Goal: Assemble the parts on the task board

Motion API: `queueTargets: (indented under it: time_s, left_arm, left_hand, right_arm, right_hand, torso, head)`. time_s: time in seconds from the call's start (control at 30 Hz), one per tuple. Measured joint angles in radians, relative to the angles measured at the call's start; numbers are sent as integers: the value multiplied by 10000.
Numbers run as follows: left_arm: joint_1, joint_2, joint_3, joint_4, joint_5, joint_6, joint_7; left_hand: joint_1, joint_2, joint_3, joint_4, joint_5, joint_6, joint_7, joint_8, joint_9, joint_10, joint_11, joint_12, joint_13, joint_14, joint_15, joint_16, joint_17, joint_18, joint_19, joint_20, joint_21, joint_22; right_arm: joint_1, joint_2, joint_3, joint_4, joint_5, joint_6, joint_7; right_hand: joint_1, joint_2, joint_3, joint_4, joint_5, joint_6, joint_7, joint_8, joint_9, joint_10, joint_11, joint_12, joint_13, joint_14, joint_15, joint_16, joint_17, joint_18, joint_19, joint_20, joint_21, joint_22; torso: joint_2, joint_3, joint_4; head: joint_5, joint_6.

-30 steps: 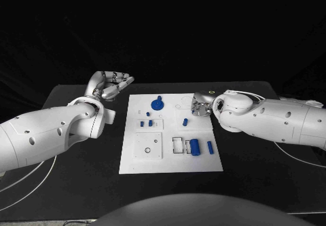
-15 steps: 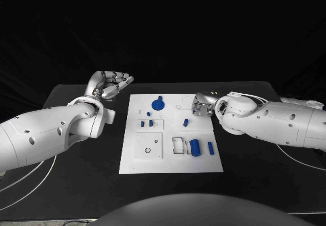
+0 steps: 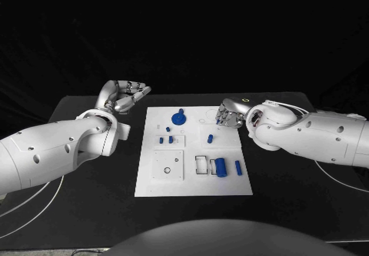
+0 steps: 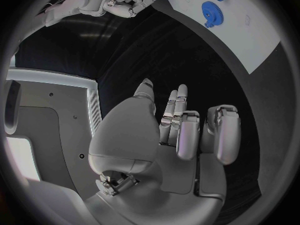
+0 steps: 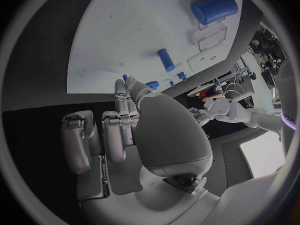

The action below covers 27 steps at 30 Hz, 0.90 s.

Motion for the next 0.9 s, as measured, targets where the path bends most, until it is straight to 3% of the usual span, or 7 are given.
queueTargets:
  time_s: [0.5,0.9]
  left_arm:
    - [0,59,0,-105,0,9,-21]
    - [0,159,0,-217,1,43,-27]
  left_hand:
    - [0,0,0,0,0,0,0,0,-1,0,0,0,-1,0,0,0,-2,0,0,0,1,0]
    - [41,40,0,0,0,0,0,0,-1,0,0,0,-1,0,0,0,-2,1,0,0,2,0]
  right_arm:
    - [579,-331,15,911,479,-193,113]
    - [665,170,14,1722,811,-6,284]
  right_hand:
    - [-1,-1,16,18,-21,6,-8,-4,1,35,36,-49,-9,0,0,0,6,0,0,0,0,-1]
    - [-1,-1,44,-10,27,35,33,-63,1,-3,73,-49,-8,0,76,0,5,0,0,1,0,-2]
  torso:
    - [0,-2,12]
    - [4,-3,13]
  head:
    - [24,0]
    - [16,0]
